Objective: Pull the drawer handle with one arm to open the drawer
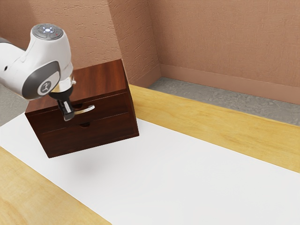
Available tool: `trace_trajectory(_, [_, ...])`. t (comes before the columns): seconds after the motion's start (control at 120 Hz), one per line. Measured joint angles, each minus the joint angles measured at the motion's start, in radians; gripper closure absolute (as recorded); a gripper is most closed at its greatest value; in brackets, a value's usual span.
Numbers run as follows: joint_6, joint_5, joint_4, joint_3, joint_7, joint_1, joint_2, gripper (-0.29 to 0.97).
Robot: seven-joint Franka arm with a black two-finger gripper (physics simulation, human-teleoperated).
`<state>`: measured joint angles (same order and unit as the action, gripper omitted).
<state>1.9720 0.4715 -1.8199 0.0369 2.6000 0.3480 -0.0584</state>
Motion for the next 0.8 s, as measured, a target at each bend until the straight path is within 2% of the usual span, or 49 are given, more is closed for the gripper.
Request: trace_trajectory(0.8, [0.06, 0.046, -0.035, 0.008, 0.003, -0.019, 0.006, 0.51])
